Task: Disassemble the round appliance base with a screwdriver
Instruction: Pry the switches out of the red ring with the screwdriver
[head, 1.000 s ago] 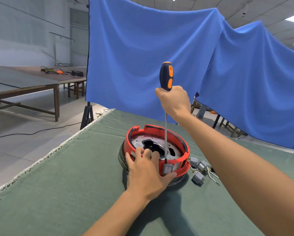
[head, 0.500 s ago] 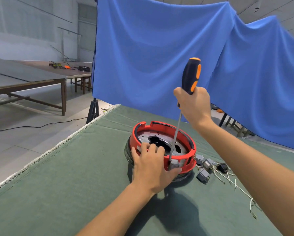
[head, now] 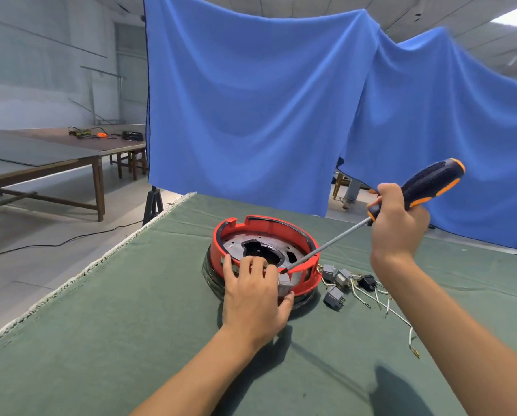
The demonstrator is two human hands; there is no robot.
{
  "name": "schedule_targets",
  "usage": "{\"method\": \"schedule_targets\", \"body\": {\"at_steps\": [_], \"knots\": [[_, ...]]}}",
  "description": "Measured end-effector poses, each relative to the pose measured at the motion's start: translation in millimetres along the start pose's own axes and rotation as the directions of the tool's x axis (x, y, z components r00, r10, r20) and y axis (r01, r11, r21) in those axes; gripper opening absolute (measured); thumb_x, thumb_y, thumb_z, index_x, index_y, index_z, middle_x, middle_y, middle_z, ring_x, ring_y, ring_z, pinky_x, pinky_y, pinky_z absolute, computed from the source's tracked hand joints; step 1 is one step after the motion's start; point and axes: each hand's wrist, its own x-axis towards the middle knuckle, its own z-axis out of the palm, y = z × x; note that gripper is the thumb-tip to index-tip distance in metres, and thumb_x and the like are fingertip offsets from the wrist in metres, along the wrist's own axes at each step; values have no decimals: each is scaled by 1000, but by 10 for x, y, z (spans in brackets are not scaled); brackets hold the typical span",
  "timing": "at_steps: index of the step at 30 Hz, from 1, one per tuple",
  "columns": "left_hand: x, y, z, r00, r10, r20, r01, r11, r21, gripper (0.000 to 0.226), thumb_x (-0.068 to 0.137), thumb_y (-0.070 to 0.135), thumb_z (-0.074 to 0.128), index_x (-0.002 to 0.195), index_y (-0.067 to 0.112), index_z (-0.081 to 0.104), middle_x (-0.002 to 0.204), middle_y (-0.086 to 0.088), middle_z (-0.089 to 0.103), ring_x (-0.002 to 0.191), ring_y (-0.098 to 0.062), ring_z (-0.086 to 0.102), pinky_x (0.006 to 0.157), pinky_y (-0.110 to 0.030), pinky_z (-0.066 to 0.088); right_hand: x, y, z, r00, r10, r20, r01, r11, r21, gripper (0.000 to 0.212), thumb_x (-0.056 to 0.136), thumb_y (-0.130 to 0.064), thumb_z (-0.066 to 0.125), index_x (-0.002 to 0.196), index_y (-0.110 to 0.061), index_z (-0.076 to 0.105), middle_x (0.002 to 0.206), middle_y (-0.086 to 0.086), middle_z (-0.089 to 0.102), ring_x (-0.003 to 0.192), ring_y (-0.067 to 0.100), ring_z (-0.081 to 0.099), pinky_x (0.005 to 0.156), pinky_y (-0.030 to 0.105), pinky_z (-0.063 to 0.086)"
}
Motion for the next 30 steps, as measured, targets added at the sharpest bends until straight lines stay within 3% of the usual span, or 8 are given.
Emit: {"method": "schedule_targets", "body": {"at_steps": [3,5,9,11,17,20,26,30], "knots": [[-13,19,-16,1000,3,4,-3,1000,-3,34,62,43,70,76,13,64,87,-3,63,87,-27,62,94,-56,43,-42,37,-117,997,-9,-83,16,996,84,24,73,-26,56,57,-10,49,38,-11,47,40,3,44,48,15,38],[-24,8,-32,1000,-3,-11,3,998,-65,32,67,42,59,77,12,64,87,-2,63,87,-26,62,96,-55,43,-68,96,-204,988,44,-149,-27,993,115,28,76,-24,57,53,-14,46,37,-12,47,39,3,42,48,16,37],[-26,-34,-70,989,-139,-52,109,918,-382,33,72,40,43,81,14,61,85,3,61,86,-21,57,102,-40,34,-21,199,-354,926,300,-231,-267,950,162,33,75,-29,60,48,-16,46,37,-10,45,43,12,37,51,27,27],[-2,-50,-108,968,-248,-42,183,808,-560,32,73,40,41,81,15,58,81,4,58,83,-20,51,92,-37,38,18,217,-405,906,363,-215,-335,929,157,34,77,-28,60,49,-15,45,37,-10,44,45,14,34,51,27,26],[51,-56,-174,945,-305,-116,150,723,-674,26,76,38,42,81,14,53,76,9,49,77,-16,45,70,-37,43,-4,141,-402,929,359,88,-357,933,-45,33,81,-23,58,51,-17,45,42,-6,48,38,11,43,47,25,33],[50,-1,-180,957,-236,-170,66,746,-663,15,78,38,49,84,24,49,80,18,48,77,-9,44,71,-32,41,-82,76,-310,835,473,282,-446,881,-157,19,83,-13,59,65,-10,54,59,3,69,38,14,50,40,20,40],[48,28,-171,967,-109,-229,-48,809,-586,24,83,37,56,89,15,61,83,15,56,77,-8,49,72,-29,40,-335,-32,-164,649,560,515,-371,824,-428,16,83,-21,69,88,-8,61,77,8,74,31,8,20,34,12,17],[50,14,-173,974,-49,-220,-80,836,-543,30,84,34,55,97,9,65,90,2,65,82,-20,58,76,-33,41,-491,-33,-146,553,572,606,-236,805,-544,27,77,-40,75,74,-16,61,73,6,63,34,10,20,36,15,16]]}}
